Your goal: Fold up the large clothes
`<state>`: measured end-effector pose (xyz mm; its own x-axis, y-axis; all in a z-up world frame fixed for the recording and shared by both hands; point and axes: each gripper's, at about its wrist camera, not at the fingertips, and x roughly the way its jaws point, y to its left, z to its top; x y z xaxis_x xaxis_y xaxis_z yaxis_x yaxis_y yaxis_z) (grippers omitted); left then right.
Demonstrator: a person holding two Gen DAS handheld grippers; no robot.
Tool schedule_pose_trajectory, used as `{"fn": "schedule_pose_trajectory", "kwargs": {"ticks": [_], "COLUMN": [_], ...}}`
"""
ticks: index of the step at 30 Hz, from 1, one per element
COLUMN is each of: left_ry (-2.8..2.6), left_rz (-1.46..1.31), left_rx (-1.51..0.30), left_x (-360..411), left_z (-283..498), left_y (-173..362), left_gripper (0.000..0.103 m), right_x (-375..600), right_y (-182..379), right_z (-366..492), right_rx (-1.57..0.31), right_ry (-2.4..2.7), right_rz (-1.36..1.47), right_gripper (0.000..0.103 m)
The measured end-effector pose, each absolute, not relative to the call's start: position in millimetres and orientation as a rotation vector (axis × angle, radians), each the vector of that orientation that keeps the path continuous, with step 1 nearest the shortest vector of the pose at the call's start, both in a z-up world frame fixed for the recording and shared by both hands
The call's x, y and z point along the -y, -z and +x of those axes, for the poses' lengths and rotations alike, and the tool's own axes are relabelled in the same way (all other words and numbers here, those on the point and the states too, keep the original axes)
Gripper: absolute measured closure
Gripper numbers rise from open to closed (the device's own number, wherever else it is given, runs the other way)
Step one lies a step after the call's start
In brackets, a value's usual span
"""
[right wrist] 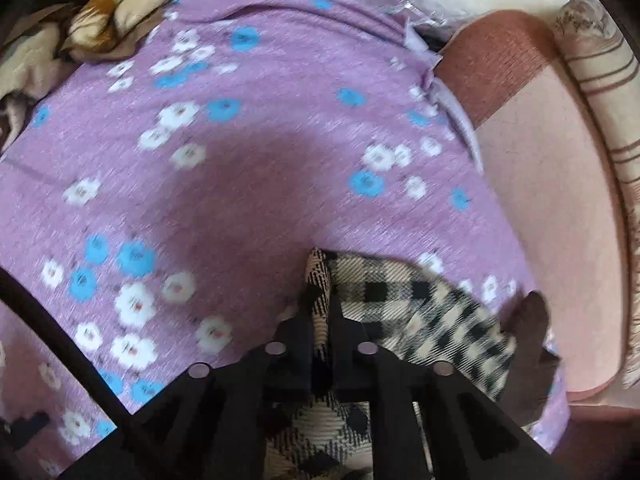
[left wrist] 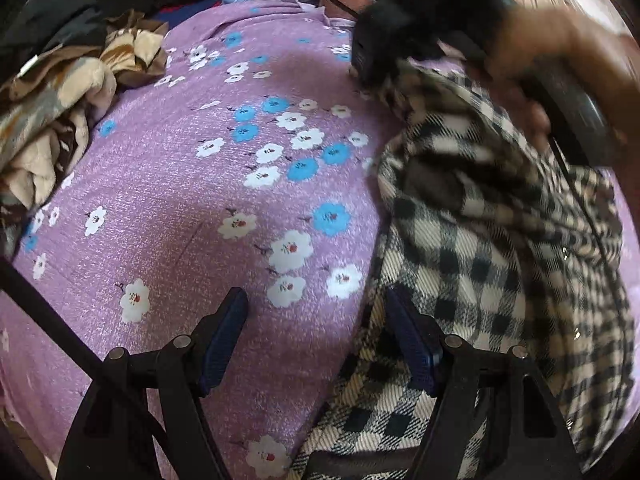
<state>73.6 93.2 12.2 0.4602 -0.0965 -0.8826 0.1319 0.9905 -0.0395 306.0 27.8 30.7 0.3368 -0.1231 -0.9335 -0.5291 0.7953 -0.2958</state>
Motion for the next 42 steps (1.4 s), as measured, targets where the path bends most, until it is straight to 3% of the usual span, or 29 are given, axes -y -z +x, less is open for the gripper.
{"fn": "schedule_pose_trajectory", "kwargs": {"ticks": [13, 16, 18, 19, 32, 42], "left_ry": [0.129, 0.137, 0.142, 0.147, 0.142, 0.159], "left_rz": [0.085, 0.079, 0.063, 0.045, -0.004, 0.039], "left_rx": [-1.064, -1.068, -1.075, -1.078, -1.029, -1.019], "left_x": [-86, -86, -88, -90, -97, -75], "left_z": [69, 68, 69, 68, 64, 69], "left_y": [-9, -10, -11, -13, -26, -24], "left_gripper": [0.032, 0.032, 0.032, 0.032, 0.032, 0.032], "right_x": [-28, -15, 1, 14, 336, 360], "right_y": [-26, -53, -76, -88, -134, -91], "right_z": [360, 350, 333, 321, 155, 129], "right_rx": [-1.139, -1.109, -1.087, -1.081, -1.073, -1.089], "right_ry": [-0.139, -0.153, -0.172, -0.18, 0.267, 0.222], "right_rz": [-0.407, -0.328, -0.275, -0.246, 0.167, 0.284], "right_gripper": [0.098, 0.079, 0.055, 0.053, 0.053, 0.052]}}
